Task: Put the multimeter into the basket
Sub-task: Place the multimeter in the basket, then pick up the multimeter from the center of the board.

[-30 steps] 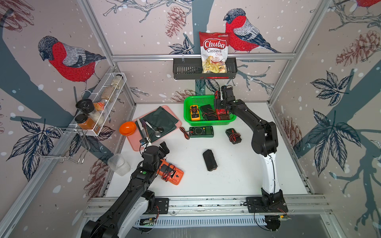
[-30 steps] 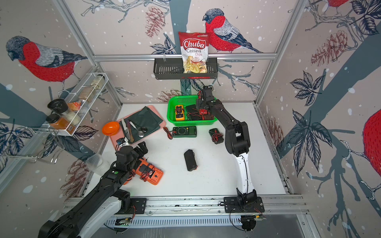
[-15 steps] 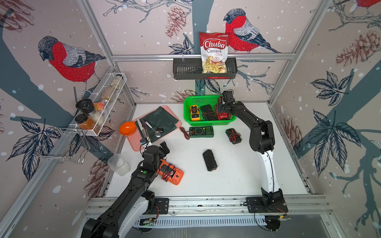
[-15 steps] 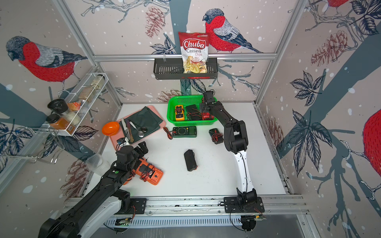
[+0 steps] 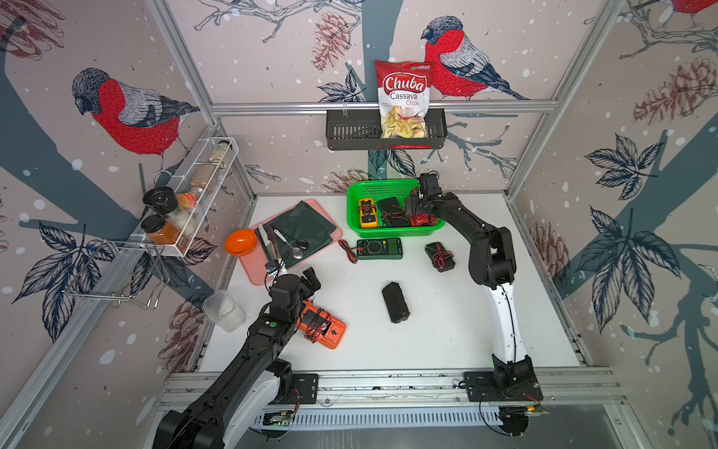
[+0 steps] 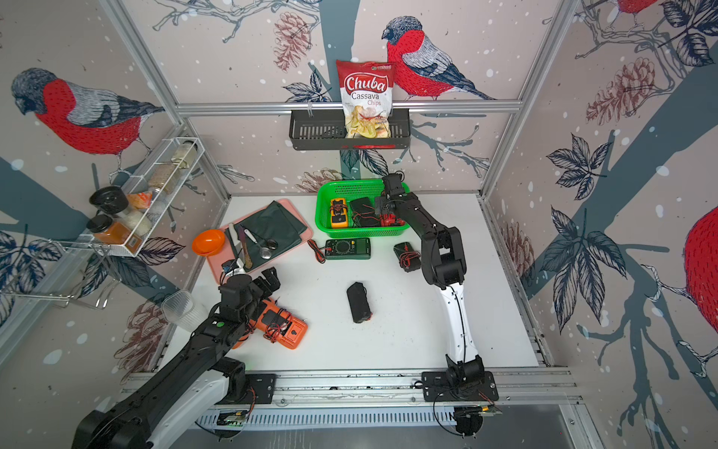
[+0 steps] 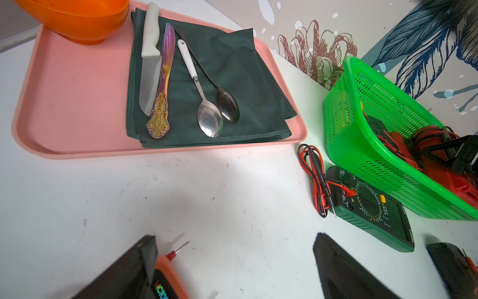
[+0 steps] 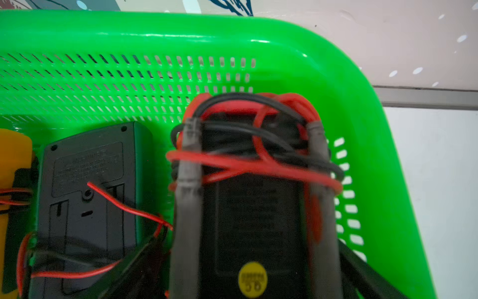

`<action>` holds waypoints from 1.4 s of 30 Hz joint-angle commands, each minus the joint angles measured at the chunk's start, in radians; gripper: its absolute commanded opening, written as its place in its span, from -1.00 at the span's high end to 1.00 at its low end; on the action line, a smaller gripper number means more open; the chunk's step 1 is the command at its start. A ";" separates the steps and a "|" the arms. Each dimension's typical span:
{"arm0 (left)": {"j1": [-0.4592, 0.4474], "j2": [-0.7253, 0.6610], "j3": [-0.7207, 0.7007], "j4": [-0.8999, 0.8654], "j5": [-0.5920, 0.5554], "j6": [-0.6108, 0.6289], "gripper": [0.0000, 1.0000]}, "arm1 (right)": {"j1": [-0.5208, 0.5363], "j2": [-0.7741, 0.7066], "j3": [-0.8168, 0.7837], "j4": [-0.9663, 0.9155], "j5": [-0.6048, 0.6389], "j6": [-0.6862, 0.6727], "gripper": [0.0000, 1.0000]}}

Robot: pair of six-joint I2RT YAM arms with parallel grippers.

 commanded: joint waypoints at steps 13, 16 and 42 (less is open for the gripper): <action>0.002 -0.012 0.004 0.013 -0.007 0.013 -0.95 | 0.039 -0.039 0.041 -0.019 0.112 -0.027 -1.00; 0.002 -0.023 0.003 0.005 -0.011 0.013 -0.95 | 0.043 -0.067 0.037 -0.025 0.147 -0.016 -1.00; -0.001 -0.126 0.166 -0.670 -0.009 -0.269 -0.95 | 0.175 -0.648 -0.717 0.284 0.117 0.055 -1.00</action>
